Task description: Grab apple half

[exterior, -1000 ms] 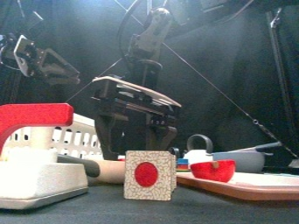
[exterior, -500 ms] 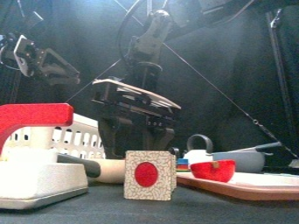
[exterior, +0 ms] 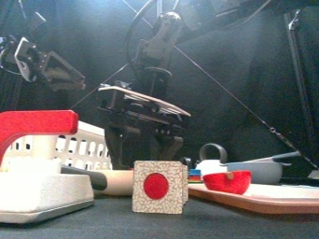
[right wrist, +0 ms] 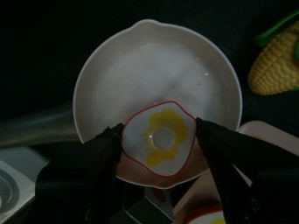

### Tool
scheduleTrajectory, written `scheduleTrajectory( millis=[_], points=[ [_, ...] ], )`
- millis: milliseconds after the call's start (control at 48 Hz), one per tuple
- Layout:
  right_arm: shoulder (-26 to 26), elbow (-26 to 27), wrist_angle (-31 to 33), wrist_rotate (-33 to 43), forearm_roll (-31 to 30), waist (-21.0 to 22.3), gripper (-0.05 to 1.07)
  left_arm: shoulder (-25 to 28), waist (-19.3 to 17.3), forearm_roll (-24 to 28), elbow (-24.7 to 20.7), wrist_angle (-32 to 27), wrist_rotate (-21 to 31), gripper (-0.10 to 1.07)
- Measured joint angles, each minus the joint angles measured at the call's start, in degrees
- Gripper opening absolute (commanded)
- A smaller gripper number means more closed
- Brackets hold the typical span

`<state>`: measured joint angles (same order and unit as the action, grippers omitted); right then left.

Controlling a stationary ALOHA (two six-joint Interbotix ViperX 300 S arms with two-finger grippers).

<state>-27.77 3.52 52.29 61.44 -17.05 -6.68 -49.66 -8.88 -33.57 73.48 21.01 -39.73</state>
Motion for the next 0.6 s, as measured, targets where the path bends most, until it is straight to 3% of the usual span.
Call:
scheduleTrajectory(
  millis=[271,604],
  points=[
    [2.46,-1.58,-3.16,0.00,-0.79,0.09,0.77,0.00,0.00,0.26,0.00,0.00,0.00,0.86],
    [7.82,-9.14,-14.15,0.09,-0.79,0.18,0.77,0.09,0.09,0.26,0.00,0.00,0.00,0.86]
  ],
)
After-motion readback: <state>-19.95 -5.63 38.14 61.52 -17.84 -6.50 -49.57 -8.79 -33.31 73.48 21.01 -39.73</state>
